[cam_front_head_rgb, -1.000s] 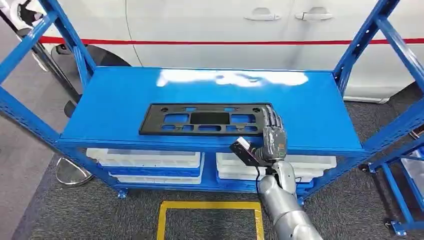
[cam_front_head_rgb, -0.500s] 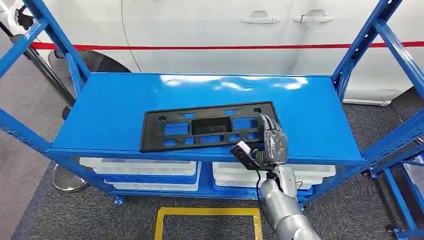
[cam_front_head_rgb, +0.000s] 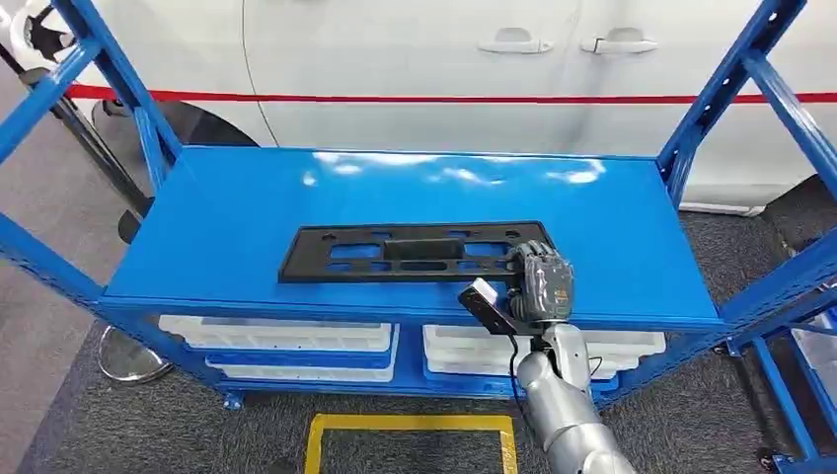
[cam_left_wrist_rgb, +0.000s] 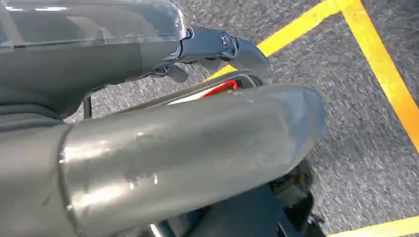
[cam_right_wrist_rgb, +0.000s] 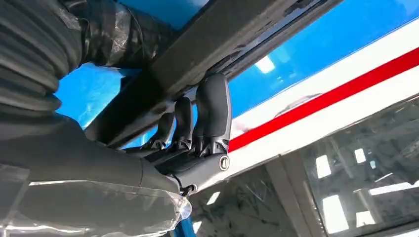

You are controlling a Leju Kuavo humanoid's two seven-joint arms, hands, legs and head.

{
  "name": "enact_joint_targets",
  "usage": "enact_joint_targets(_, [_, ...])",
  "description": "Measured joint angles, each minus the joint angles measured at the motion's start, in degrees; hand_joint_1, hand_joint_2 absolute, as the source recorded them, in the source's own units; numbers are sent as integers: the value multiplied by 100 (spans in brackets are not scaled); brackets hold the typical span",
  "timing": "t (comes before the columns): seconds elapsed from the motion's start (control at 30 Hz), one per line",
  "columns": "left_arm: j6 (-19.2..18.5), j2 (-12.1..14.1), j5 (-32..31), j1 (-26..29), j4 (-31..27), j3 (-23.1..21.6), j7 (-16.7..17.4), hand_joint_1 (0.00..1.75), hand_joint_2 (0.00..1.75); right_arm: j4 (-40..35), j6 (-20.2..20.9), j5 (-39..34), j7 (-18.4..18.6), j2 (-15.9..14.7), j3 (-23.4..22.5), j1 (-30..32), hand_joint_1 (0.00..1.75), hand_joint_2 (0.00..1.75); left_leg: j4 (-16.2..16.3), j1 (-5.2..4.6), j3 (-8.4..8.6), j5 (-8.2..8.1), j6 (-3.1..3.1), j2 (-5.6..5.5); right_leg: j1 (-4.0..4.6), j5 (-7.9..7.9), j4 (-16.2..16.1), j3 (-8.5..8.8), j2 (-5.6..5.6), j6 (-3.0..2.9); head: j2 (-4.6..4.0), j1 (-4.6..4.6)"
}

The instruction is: Take the parts from the cabinet and place them on the table.

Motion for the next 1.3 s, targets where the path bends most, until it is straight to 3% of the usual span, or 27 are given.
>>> enact_joint_targets(0.03, [0, 0, 0, -4, 0, 0, -4, 0, 0, -13, 0, -24, -11, -5, -11, 7, 175, 175, -18, -14, 11, 7, 29, -3, 1, -128, 154, -65, -12, 7, 0, 2])
enact_joint_targets(0.1, [-2, 0, -2, -6, 0, 0, -9, 0, 0, -24, 0, -83, -70, -31, -37, 46, 175, 175, -14, -28, 6, 5, 70, 1, -6, -571, 985, -459, -13, 20, 0, 7])
enact_joint_targets(0.13, [-2, 0, -2, -3, 0, 0, -11, 0, 0, -24, 0, -110, -90, -42, -50, 78, 175, 175, -13, -36, 6, -1, 80, 1, -12, -712, 1395, -665, -13, 31, 0, 0])
enact_joint_targets(0.17, [-2, 2, -2, 6, 0, 0, -9, 0, 0, -26, 0, -129, -127, -53, -70, 101, 175, 175, -5, -41, 6, -5, 84, -1, -17, -737, 1617, -786, -15, 35, 0, 4])
enact_joint_targets(0.2, [-2, 2, 0, 10, 0, 0, -11, 0, 0, -37, 0, -155, -170, -53, -81, 113, 175, 175, 3, -41, 8, -12, 84, -3, -20, -628, 1568, -777, -15, 39, 0, 2])
enact_joint_targets(0.23, [0, 0, 4, 9, 0, 0, -13, 0, 0, -76, 0, -197, -233, -53, -94, 120, 175, 175, 19, -40, 12, -25, 80, -9, -22, -428, 1304, -656, -17, 37, 0, 2])
enact_joint_targets(0.3, [22, -2, 4, 9, 0, 0, -15, 0, 0, -197, 2, -304, -411, -53, -105, 122, 175, 175, 66, -39, 23, -68, 52, -23, -26, 75, 322, -175, -20, 11, 0, 2])
enact_joint_targets(0.33, [37, -2, 2, 10, 0, 0, -18, 0, 0, -297, 4, -359, -505, -51, -112, 120, 175, 175, 86, -60, 2, -89, 19, -24, -10, 13, 63, -41, -18, -19, 0, 2])
enact_joint_targets(0.47, [55, -2, 7, 2, 0, 0, -22, 0, 0, -514, 9, -468, -593, -5, -116, 146, 175, 175, 84, -55, -20, -79, -89, -25, 34, 60, 4, -74, -9, -92, 0, 2])
enact_joint_targets(0.53, [100, 0, 15, 6, 0, 0, -33, 0, 0, -692, 9, -662, -797, 30, -116, 175, 175, 175, 213, -36, -65, -201, -156, -19, -9, 94, -71, -23, -24, -157, 0, 2])
enact_joint_targets(0.57, [127, 0, 20, 4, 0, 0, -42, 0, 0, -830, 9, -782, -926, 69, -116, 191, 175, 175, 510, -36, -202, -395, -180, -20, -12, 92, -73, -22, -29, -199, 0, -2])
enact_joint_targets(0.63, [175, 0, 24, 2, 0, 0, -81, 0, 0, -1218, 9, -1060, -1160, 192, -114, 270, 175, 175, 1399, -7, -632, -792, -225, -19, -3, 80, -72, -19, -37, -220, 0, 0])
enact_joint_targets(0.67, [201, 0, 26, 7, 0, 0, -114, 0, 0, -1408, 9, -1203, -1235, 245, -109, 312, 175, 175, 1737, 0, -813, -879, -237, -18, 0, 76, -70, -19, -40, -225, 0, 0])
enact_joint_targets(0.7, [236, -2, 39, 11, 0, 0, -146, 0, 0, -1616, 11, -1331, -1279, 295, -99, 356, 175, 175, 1819, 5, -876, -835, -243, -18, 1, 73, -68, -12, -40, -224, 0, 0])
enact_joint_targets(0.77, [323, -2, 90, 9, 0, 0, -260, 0, 0, -2116, 11, -1530, -1366, 360, -1, 505, 175, 175, 1264, 10, -641, -412, -231, -18, 0, 50, -61, 12, -40, -213, 0, 0])
enact_joint_targets(0.8, [367, 0, 122, 6, 0, 0, -323, 0, 0, -2410, 11, -1603, -1432, 404, 88, 596, 175, 175, 697, 10, -368, -116, -208, -16, -2, 33, -58, 32, -37, -201, 0, 0])
enact_joint_targets(0.83, [383, 0, 125, 3, 0, 0, -359, 0, 0, -2659, 11, -1644, -1495, 448, 188, 644, 175, 175, 241, 9, -155, 46, -179, -15, -2, 20, -54, 45, -25, -187, 0, 0])
enact_joint_targets(0.87, [398, 2, 125, -10, 0, 0, -380, 0, 0, -2852, 11, -1681, -1541, 485, 295, 648, 175, 175, 112, -31, -77, -31, -158, -24, 40, 7, -30, 26, -9, -158, 0, 0])
enact_joint_targets(0.9, [417, 4, 125, -28, 0, 0, -392, 0, 175, -2994, 11, -1683, -1545, 511, 356, 668, 175, 175, 94, -40, -72, -36, -141, -26, 18, 18, -36, 11, 7, -131, 0, 0])
enact_joint_targets(0.97, [527, 4, 125, -25, 0, 0, -433, 0, 175, -3354, 11, -1712, -1602, 531, 435, 825, 175, 175, 92, -62, -78, -35, -96, -48, -3, 22, -69, 37, -13, -64, 0, 2])
enact_joint_targets(1.0, [608, 4, 122, -18, 0, 0, -475, 0, 175, -3544, 11, -1745, -1620, 542, 490, 897, 175, 175, 25, -26, -56, 1, -41, -54, 9, 6, -64, 44, -13, -22, 0, 2])
enact_joint_targets(1.07, [728, 0, 100, -21, 0, -11, -753, 0, 175, -3896, 11, -1762, -1624, 544, 599, 989, 175, 175, -17, -14, -32, 24, 18, -43, -9, -242, 258, -111, -18, 1, 0, 7])
enact_joint_targets(1.1, [759, 0, 83, -27, 0, -31, -873, 0, 0, -4084, 15, -1766, -1624, 544, 671, 1026, 175, 175, -16, -23, -35, 19, 41, -39, -7, -454, 644, -292, -16, 7, 0, 0])
enact_joint_targets(1.17, [734, 0, 127, -42, 0, -42, -947, 0, 0, -4361, 15, -1769, -1624, 535, 787, 1095, 175, 175, -11, -41, -31, 7, 61, -26, -16, -765, 1464, -701, -18, 28, 0, 2])
enact_joint_targets(1.2, [682, 0, 142, -43, 0, -39, -953, 0, 0, -4461, 18, -1769, -1624, 526, 828, 1130, 175, 175, 0, -41, -29, 1, 63, -27, -18, -750, 1621, -792, -19, 39, 0, 0])
enact_joint_targets(1.23, [601, 2, 175, -42, 0, -37, -955, 0, 0, -4524, 17, -1766, -1624, 520, 870, 1161, 175, 175, 10, -40, -25, -12, 68, -30, -24, -599, 1499, -747, -20, 42, 0, 7])
enact_joint_targets(1.3, [441, 0, 236, -41, 0, -35, -955, 0, 0, -4601, 20, -1758, -1624, 516, 957, 1172, 175, 175, 49, -37, -14, -46, 49, -45, -37, -128, 722, -372, -25, 27, 0, 4])
